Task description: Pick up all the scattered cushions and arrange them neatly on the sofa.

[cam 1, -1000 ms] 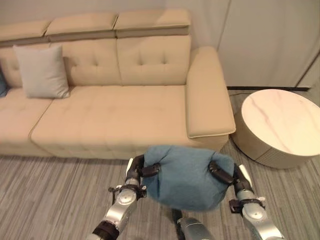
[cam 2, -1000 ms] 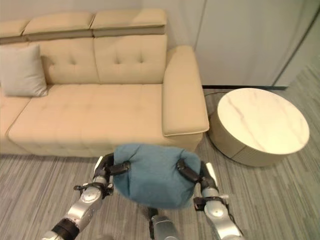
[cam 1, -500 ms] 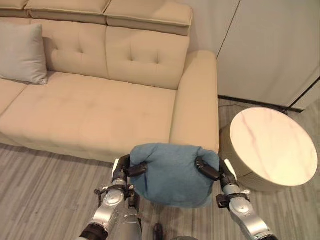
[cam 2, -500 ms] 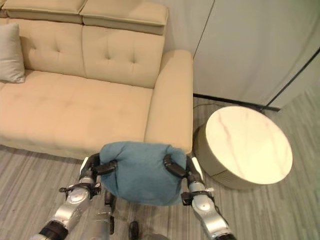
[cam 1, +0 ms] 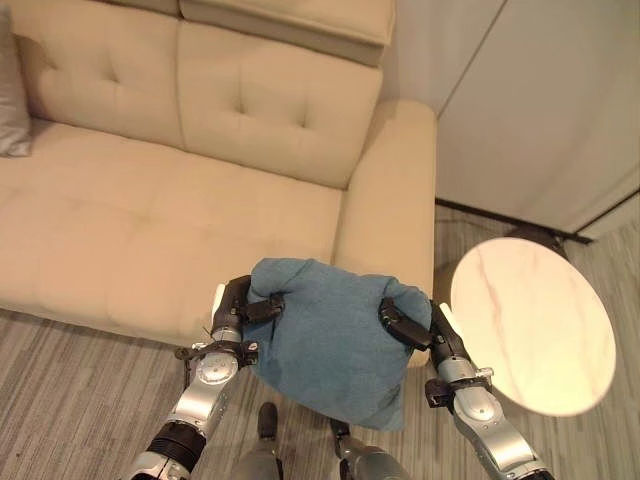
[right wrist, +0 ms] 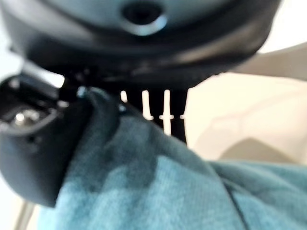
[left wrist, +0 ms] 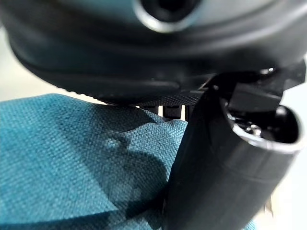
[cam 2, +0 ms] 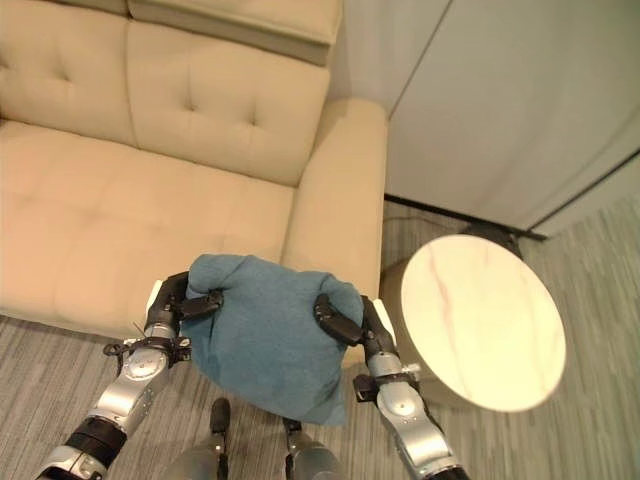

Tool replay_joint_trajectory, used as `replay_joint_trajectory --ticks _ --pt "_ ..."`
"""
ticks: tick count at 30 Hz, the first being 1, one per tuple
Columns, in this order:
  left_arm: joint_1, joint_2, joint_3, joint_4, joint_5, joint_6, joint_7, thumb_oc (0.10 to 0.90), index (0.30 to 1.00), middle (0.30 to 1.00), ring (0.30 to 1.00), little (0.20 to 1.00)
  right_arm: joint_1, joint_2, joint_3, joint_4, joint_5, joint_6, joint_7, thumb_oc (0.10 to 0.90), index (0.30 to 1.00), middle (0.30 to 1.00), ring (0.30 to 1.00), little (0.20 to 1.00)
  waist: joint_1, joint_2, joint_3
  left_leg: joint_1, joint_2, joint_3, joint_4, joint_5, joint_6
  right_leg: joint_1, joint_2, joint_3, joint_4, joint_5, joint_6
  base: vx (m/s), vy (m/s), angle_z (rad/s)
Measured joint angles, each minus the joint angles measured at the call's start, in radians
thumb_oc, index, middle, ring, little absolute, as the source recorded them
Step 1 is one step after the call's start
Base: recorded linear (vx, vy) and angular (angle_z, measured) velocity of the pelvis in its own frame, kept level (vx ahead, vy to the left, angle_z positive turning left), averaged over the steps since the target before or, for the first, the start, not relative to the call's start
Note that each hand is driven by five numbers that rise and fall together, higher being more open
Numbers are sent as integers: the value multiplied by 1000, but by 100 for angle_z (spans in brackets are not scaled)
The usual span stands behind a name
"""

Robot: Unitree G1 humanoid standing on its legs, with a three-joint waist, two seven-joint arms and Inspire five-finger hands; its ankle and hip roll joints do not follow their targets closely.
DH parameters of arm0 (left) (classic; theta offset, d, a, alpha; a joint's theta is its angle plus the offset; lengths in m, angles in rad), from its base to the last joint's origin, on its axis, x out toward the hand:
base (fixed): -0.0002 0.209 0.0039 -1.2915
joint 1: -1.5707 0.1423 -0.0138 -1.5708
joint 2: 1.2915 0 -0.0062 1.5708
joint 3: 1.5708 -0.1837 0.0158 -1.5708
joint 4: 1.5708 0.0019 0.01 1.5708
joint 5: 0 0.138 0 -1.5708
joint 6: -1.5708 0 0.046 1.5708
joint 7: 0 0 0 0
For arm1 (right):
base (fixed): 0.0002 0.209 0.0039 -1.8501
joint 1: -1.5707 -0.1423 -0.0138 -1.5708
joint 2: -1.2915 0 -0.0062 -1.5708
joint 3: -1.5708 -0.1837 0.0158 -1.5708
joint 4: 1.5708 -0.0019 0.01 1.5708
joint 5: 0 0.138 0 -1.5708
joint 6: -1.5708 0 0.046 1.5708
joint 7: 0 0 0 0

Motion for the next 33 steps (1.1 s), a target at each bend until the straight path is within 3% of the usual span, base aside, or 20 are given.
replay_joint_trajectory --ticks 3,7,10,11,12,13,14,16,18,19,20,21,23,24,25,26,28,30,31,33 --pt "23 -9 9 -13 11 0 17 400 300 300 300 300 -3 -3 0 -2 -1 0 6 400 300 300 300 300 17 31 9 15 25 0 42 -21 -39 59 25 -53 -13 -18 -21 202 -3 65" --pt "30 -30 19 -20 17 0 14 400 300 300 300 300 -7 -22 -8 -3 -1 -1 8 400 300 300 300 300 -1 62 30 -3 33 39 150 -62 -95 104 29 -118 4 -40 -70 102 115 45" --pt "38 -29 39 -19 7 0 17 400 300 300 300 300 -27 -28 14 -3 0 0 11 400 300 300 300 300 5 60 31 -10 43 56 188 -96 -57 118 20 -101 4 -49 -84 100 208 -8" --pt "44 -30 52 -19 -6 -1 25 400 300 300 300 300 -42 -31 24 -4 0 0 20 400 300 300 300 300 0 63 31 6 69 39 175 -108 -78 121 18 -80 8 -60 -78 120 551 -46" --pt "34 -18 60 -17 -12 -4 31 400 300 300 300 300 -79 -39 42 -3 0 2 22 400 300 300 300 300 8 47 38 -6 120 -44 195 -143 -131 126 6 -57 1 -61 -74 76 457 -38" --pt "18 -16 65 2 -19 -13 37 400 300 300 300 300 -116 -40 49 2 0 2 24 400 300 300 300 300 8 42 41 -38 196 -127 189 -157 -160 125 1 -49 7 -69 -28 122 841 -29" --pt "-17 -19 67 46 -24 -22 40 400 300 300 300 300 -150 -42 45 14 0 2 24 400 300 300 300 300 19 40 43 -75 264 -180 173 -159 -186 114 0 -52 38 -86 -37 76 487 -6" --pt "-24 -32 58 50 -34 -23 51 400 300 300 300 300 -155 -48 32 10 1 2 21 400 300 300 300 300 29 40 42 -115 298 -160 157 -152 -201 115 -29 -54 60 -111 10 112 549 0" --pt "-24 -54 53 45 -42 -23 53 400 300 300 300 300 -162 -85 19 -7 0 1 24 400 300 300 300 300 31 63 32 -126 272 -107 133 -147 -186 124 -66 -49 49 -126 43 95 402 -17" --pt "-26 -55 54 45 -42 -23 55 400 300 300 300 300 -173 -76 12 -8 -2 3 20 400 300 300 300 300 37 46 26 -131 214 -115 144 -85 -185 123 -111 -24 35 -131 70 20 224 -33" --pt "-26 -51 56 45 -43 -23 59 400 300 300 300 300 -171 -67 15 -14 -2 3 21 400 300 300 300 300 36 25 17 -142 177 -99 151 -42 -180 116 -142 -8 40 -132 70 -21 300 -11" --pt "-28 -36 53 43 -43 -23 64 400 300 300 300 300 -170 -50 18 -19 -6 3 23 400 300 300 300 300 25 -8 12 -147 119 -84 159 -32 -145 111 -174 -15 53 -111 66 -59 410 3" --pt "-36 -18 55 40 -42 -26 86 400 300 300 300 300 -183 -7 16 -27 -20 5 21 400 300 300 300 300 33 -27 10 -178 77 -52 207 -45 -105 68 -223 -3 73 -36 72 -77 275 -11" --pt "-34 2 60 25 -42 -27 98 400 300 300 300 300 -201 15 23 -27 -20 8 19 400 300 300 300 300 60 -32 7 -180 87 -12 202 -52 -86 44 -231 3 75 -3 81 17 346 -73" --pt "-35 30 90 6 -42 -28 102 400 300 300 300 300 -225 27 35 -42 -22 8 23 400 300 300 300 300 82 -34 9 -180 84 26 196 -57 -57 21 -218 -28 76 -9 89 56 362 -74" --pt "-40 48 98 -10 -41 -28 102 400 300 300 300 300 -230 21 33 -53 -30 8 25 400 300 300 300 300 78 -34 9 -172 66 29 175 -48 -34 25 -191 -49 103 -23 106 52 297 -36" --pt "-45 69 97 -56 -39 -33 108 400 300 300 300 300 -255 -4 24 -51 -42 8 24 400 300 300 300 300 85 -32 10 -140 37 46 124 -28 -6 31 -142 -67 118 -99 130 30 180 -9" --pt "-76 95 96 -81 -38 -39 109 400 300 300 300 300 -297 -25 19 -41 -43 8 9 400 300 300 300 300 89 -30 12 -105 0 83 68 -7 20 36 -104 -75 52 -105 116 57 96 -32" --pt "-105 95 96 -82 -35 -44 107 400 300 300 300 300 -314 -37 15 -40 -42 8 -7 400 300 300 300 300 91 -31 11 -93 -23 103 52 -4 22 53 -117 -113 10 -81 79 59 18 -24" --pt "-161 96 88 -84 -27 -48 99 400 300 300 300 300 -323 -69 -3 -40 -45 7 -26 400 300 300 300 300 76 -30 12 -88 -47 100 35 1 30 68 -131 -123 -15 -73 69 91 -2 2"
